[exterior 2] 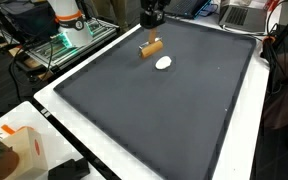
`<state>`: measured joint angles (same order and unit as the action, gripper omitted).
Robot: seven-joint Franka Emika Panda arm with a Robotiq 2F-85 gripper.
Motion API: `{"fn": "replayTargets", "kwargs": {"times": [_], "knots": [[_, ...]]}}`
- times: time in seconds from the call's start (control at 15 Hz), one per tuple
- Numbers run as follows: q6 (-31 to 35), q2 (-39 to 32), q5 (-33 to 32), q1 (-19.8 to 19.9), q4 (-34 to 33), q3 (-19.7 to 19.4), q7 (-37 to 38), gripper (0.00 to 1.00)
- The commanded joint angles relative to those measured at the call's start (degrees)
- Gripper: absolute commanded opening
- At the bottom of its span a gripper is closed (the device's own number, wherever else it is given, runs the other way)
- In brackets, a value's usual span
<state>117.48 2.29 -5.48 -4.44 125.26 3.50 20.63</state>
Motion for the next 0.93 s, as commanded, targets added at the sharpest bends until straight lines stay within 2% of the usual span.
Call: {"fn": "replayTargets", "kwargs": {"times": [0.0, 0.07, 0.2, 0.27, 0.33, 0.53, 0.8, 0.87], "knots": [[-6.1, 9.8, 5.8, 0.2, 2.6, -0.3, -12.2, 0.23], [-6.7, 11.7, 7.3, 0.1, 3.4, -0.4, -14.1, 0.23], [-1.2, 15.7, 8.1, 0.0, 7.5, 0.3, -11.8, 0.23], [-1.0, 16.6, 8.8, -0.2, 8.6, 0.5, -12.3, 0.23], [-3.9, 12.3, 7.1, 0.5, 3.5, 0.6, -11.5, 0.48], [-2.5, 15.0, 7.5, 0.3, 6.7, 1.0, -11.5, 0.48], [-2.1, 15.1, 7.5, 0.3, 7.2, 1.0, -11.5, 0.48], [-2.1, 15.1, 7.5, 0.3, 7.2, 1.0, -11.5, 0.23]]}}
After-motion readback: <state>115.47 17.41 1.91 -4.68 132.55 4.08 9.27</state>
